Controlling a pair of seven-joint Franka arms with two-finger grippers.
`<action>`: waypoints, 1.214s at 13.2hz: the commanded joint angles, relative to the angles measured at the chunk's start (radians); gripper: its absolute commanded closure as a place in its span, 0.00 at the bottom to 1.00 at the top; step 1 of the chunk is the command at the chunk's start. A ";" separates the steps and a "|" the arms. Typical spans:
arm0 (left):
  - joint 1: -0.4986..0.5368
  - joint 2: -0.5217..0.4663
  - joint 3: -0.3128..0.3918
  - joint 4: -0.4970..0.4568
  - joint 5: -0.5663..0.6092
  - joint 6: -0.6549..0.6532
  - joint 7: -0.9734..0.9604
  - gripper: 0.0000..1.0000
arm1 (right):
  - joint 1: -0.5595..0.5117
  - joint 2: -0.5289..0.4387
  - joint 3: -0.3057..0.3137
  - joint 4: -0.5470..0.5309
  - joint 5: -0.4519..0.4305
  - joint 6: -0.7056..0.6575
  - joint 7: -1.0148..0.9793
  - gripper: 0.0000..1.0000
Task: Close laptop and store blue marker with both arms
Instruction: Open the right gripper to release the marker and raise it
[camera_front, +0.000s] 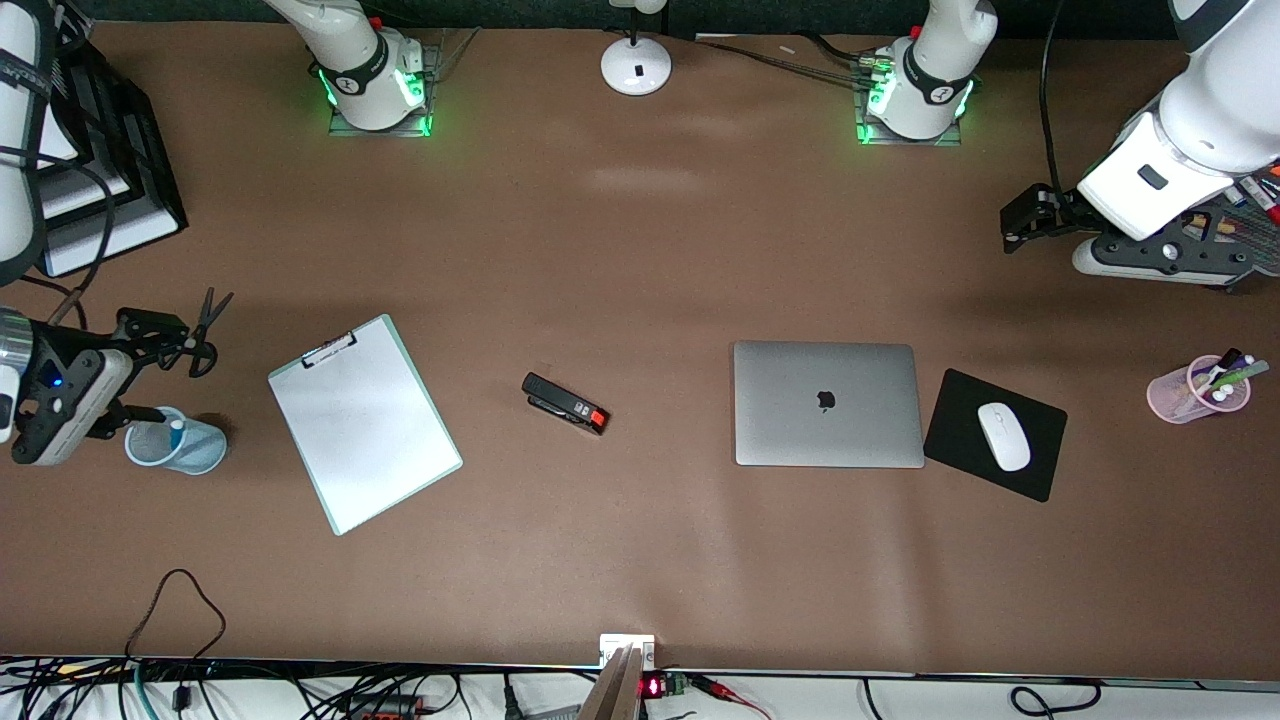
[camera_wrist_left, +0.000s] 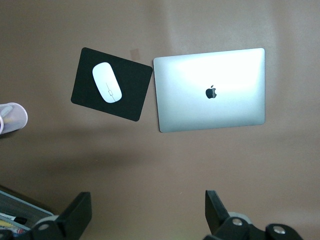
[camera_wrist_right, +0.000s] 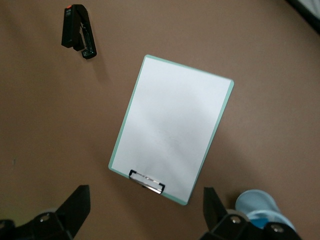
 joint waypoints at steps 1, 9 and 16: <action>0.000 0.014 -0.003 0.037 0.013 -0.029 0.007 0.00 | 0.039 -0.013 -0.006 0.025 -0.060 -0.063 0.133 0.00; 0.000 0.017 -0.003 0.040 0.016 -0.055 -0.004 0.00 | 0.128 -0.016 -0.008 0.059 -0.127 -0.161 0.391 0.00; 0.002 0.017 -0.001 0.040 0.017 -0.052 -0.002 0.00 | 0.182 -0.035 -0.008 0.059 -0.130 -0.195 0.557 0.00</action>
